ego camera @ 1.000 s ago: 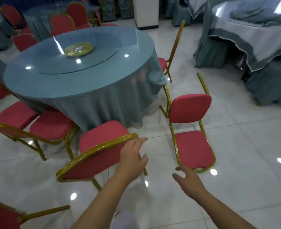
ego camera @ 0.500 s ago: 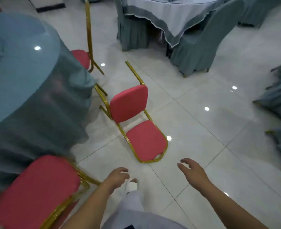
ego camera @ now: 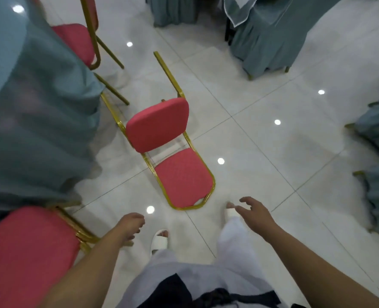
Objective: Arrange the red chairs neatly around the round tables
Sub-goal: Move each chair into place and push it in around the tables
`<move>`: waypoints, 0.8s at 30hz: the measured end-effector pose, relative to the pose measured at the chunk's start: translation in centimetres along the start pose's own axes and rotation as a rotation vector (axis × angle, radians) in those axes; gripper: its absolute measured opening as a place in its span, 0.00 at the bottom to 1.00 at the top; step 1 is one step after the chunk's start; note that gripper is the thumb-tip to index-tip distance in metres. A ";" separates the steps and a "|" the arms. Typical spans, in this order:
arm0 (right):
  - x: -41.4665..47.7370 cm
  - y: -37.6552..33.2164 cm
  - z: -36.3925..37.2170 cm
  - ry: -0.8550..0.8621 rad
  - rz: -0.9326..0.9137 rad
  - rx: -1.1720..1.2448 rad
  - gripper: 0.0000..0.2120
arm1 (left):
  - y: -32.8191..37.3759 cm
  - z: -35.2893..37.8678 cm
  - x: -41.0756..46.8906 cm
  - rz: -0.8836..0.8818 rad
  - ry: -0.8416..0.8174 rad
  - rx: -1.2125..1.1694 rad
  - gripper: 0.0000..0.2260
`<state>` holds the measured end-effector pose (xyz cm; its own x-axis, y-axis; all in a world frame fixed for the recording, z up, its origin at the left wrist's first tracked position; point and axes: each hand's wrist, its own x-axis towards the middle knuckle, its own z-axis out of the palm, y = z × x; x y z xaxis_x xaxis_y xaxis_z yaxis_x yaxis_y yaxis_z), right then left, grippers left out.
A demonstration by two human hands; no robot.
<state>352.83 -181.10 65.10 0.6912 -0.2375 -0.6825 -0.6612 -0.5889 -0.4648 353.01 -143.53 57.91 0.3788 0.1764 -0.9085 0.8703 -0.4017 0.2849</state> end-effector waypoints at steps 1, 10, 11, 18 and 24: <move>2.0 0.0 -0.6 -0.040 -0.014 -0.053 0.19 | 0.3 0.4 0.2 -0.024 0.017 -0.034 0.11; 19.5 4.0 -6.0 -0.436 -0.007 -0.528 0.24 | 2.8 8.5 0.3 -0.244 0.206 -0.321 0.13; 21.6 4.6 -6.2 -0.440 0.025 -0.543 0.24 | 3.0 9.8 1.2 -0.249 0.189 -0.289 0.13; 36.8 7.4 -0.7 -0.475 0.181 -0.449 0.31 | 2.5 18.9 16.4 -0.292 0.101 -0.388 0.15; 51.6 10.4 11.9 -0.469 0.141 -0.342 0.43 | -0.2 24.4 37.4 -0.245 0.158 -0.329 0.30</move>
<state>378.14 -190.26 18.33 0.3500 -0.0107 -0.9367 -0.5522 -0.8101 -0.1971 359.35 -158.80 16.42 0.1699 0.3764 -0.9107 0.9847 -0.0276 0.1723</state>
